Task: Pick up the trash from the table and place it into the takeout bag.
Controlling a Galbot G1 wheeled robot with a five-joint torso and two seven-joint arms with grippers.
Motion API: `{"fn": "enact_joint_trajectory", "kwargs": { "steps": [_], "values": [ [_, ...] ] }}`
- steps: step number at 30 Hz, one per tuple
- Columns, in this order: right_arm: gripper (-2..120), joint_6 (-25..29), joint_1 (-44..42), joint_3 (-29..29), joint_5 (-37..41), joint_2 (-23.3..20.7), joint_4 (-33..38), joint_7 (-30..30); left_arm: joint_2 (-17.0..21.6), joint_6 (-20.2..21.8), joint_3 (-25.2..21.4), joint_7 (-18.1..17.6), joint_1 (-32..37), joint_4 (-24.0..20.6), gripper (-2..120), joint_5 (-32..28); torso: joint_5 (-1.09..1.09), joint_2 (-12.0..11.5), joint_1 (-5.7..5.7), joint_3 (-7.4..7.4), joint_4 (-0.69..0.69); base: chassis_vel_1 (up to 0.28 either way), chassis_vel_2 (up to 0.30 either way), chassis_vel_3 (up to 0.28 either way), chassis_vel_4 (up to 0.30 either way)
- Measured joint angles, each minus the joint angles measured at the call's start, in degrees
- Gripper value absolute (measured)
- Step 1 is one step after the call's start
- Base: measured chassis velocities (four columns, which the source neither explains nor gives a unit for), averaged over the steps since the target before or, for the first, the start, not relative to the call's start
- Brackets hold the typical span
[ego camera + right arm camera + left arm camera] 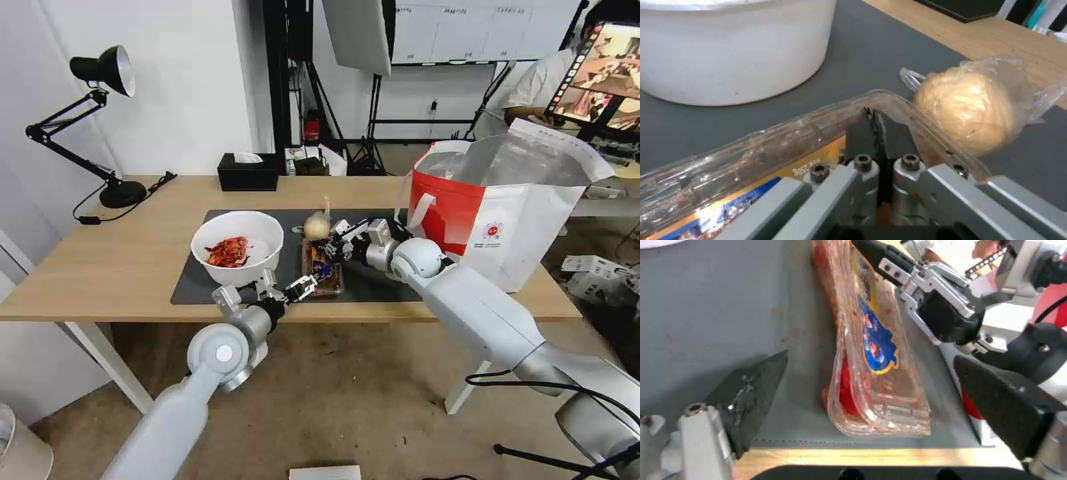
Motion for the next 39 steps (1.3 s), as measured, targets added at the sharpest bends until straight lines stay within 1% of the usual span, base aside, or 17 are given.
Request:
{"fn": "enact_joint_trajectory", "kwargs": {
  "steps": [3, 4, 7, 8, 9, 11, 12, 15, 16, 17, 19, 20, 23, 24, 27, 36, 39],
  "values": [
    [0, 0.0, 0.0, 0.0, 0.0, -0.1, 0.0, 0.0, -0.1, 0.0, 0.2, -0.4, -0.2, 0.1, 85, 0.0, 0.0, 0.0, 0.0, 0.0, 0.0, 0.0, 0.0, 0.0, 0.0],
    [0, 0.0, 0.0, 0.0, 0.0, -0.1, 0.0, 0.0, -0.1, 0.0, 0.2, -0.4, -0.2, 0.1, 85, 0.0, 0.0, 0.0, 0.0, 0.0, 0.0, 0.0, 0.0, 0.0, 0.0],
    [0, 0.0, 0.0, 0.0, 0.0, -0.1, 0.1, 0.0, -0.1, 0.0, 0.2, -0.6, -0.2, 0.3, 70, 0.0, 0.0, 0.0, 0.0, 0.0, 0.0, 0.0, 0.0, 0.0, 0.0],
    [0, 0.0, 0.0, 0.0, 0.0, -0.1, 0.1, 0.0, -0.1, 0.0, 0.2, -0.6, -0.2, 0.3, 70, 0.0, 0.0, 0.0, 0.0, 0.0, 0.0, 0.0, 0.0, 0.0, 0.0],
    [0, 0.0, 0.0, 0.0, 0.0, -0.1, 0.2, 0.0, -0.1, 0.0, 0.3, -0.6, -0.2, 0.3, 67, -0.1, 0.0, 0.0, 0.0, 0.0, 0.0, 0.0, 0.0, 0.0, 0.0],
    [0, 0.0, -0.2, 0.0, 0.0, -0.1, 0.2, 0.1, -0.1, 0.0, 0.3, -0.4, 0.0, 0.3, 55, -0.1, 0.0, 0.0, 0.0, 0.0, 0.0, 0.0, 0.0, 0.0, 0.0],
    [0, 0.0, -0.2, 0.0, 0.0, -0.1, 0.2, 0.1, -0.1, 0.0, 0.3, -0.4, 0.0, 0.3, 55, -0.1, 0.0, 0.0, 0.0, 0.0, 0.0, 0.0, 0.0, 0.0, 0.0],
    [0, 0.0, -0.3, 0.0, 0.0, -0.2, 0.3, 0.2, 0.2, 0.0, 0.5, 0.0, 0.0, 0.3, 41, -0.1, 0.0, 0.0, 0.0, 0.0, 0.0, 0.0, 0.0, 0.0, 0.0],
    [0, 0.0, -0.3, 0.0, 0.0, -0.2, 0.3, 0.2, 0.2, 0.0, 0.5, 0.0, 0.0, 0.3, 41, -0.1, 0.0, 0.0, 0.0, 0.0, 0.0, 0.0, 0.0, 0.0, 0.0],
    [0, 0.0, -0.4, 0.0, 0.1, -0.3, 0.4, 0.2, 0.3, 0.0, 0.5, 0.0, -0.1, 0.4, 35, -0.1, 0.0, 0.0, 0.0, 0.0, 0.0, 0.0, 0.0, 0.0, 0.0],
    [0, 0.0, -0.4, 0.0, 0.1, -0.5, 0.7, 0.3, 0.3, 0.0, 0.5, 0.1, -0.1, 0.5, 26, -0.1, 0.0, 0.0, 0.0, 0.0, 0.0, 0.0, 0.0, 0.0, 0.0],
    [0, 0.0, -0.4, 0.0, 0.1, -0.5, 0.7, 0.3, 0.3, 0.0, 0.5, 0.1, -0.1, 0.5, 26, -0.1, 0.0, 0.0, 0.0, 0.0, 0.0, 0.0, 0.0, 0.0, 0.0],
    [0, 0.0, -0.6, 0.2, 0.1, -0.6, 0.8, 0.3, 0.4, 0.1, 0.5, 0.1, -0.1, 0.6, 11, -0.1, 0.0, 0.0, 0.0, 0.0, 0.0, 0.0, 0.0, 0.0, 0.0],
    [0, 0.0, -0.6, 0.2, 0.1, -0.6, 0.8, 0.3, 0.4, 0.1, 0.5, 0.1, -0.1, 0.6, 11, -0.1, 0.0, 0.0, 0.0, 0.0, 0.0, 0.0, 0.0, 0.0, 0.0],
    [0, 0.0, -0.9, 0.4, 0.1, -0.4, 1.0, 0.4, 0.4, 0.1, 0.3, 0.3, 0.1, 0.6, 0, -0.1, 0.0, 0.0, 0.0, 0.0, 0.0, 0.0, 0.0, 0.0, 0.0],
    [0, 0.1, -1.7, 1.3, 0.6, -0.5, 1.5, 0.5, 0.3, 0.0, 0.2, 0.7, 0.5, 0.6, 0, 0.0, 0.0, 0.0, 0.0, 0.0, 0.0, 0.0, 0.0, 0.0, 0.0],
    [0, 0.8, -2.3, 2.2, 2.6, -0.8, 2.6, 1.5, 0.3, 0.0, 0.1, 0.7, 0.4, 0.5, 0, 0.0, 0.0, 0.0, 0.0, 0.0, 0.01, 0.0, 0.0, 0.0, 0.0]
  ]
}}
